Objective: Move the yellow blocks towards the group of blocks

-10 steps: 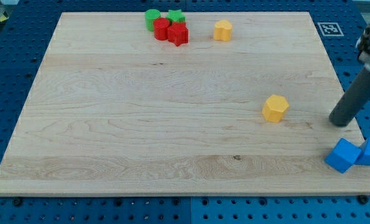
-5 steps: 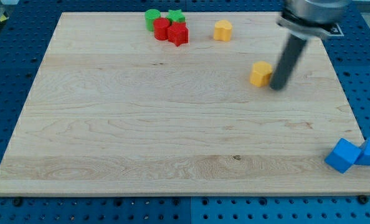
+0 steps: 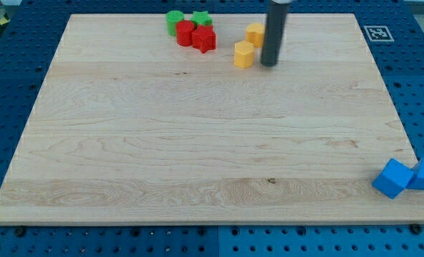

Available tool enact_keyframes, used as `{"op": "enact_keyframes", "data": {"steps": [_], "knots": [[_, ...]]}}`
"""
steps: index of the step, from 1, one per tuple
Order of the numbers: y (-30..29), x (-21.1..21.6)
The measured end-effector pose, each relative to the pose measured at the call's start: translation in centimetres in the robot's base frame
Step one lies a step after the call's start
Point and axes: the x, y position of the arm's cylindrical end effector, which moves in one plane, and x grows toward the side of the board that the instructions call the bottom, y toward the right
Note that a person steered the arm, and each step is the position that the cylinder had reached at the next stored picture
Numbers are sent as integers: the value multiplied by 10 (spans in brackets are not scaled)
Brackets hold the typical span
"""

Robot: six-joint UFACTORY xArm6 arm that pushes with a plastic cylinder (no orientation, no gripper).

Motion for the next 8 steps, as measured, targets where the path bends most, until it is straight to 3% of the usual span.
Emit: {"op": "enact_keyframes", "data": {"steps": [1, 2, 3, 5, 6, 7, 8], "knots": [[-26, 28], [-62, -24], [-58, -55], [30, -39], [-11, -84], [-65, -98], [-56, -116]]}}
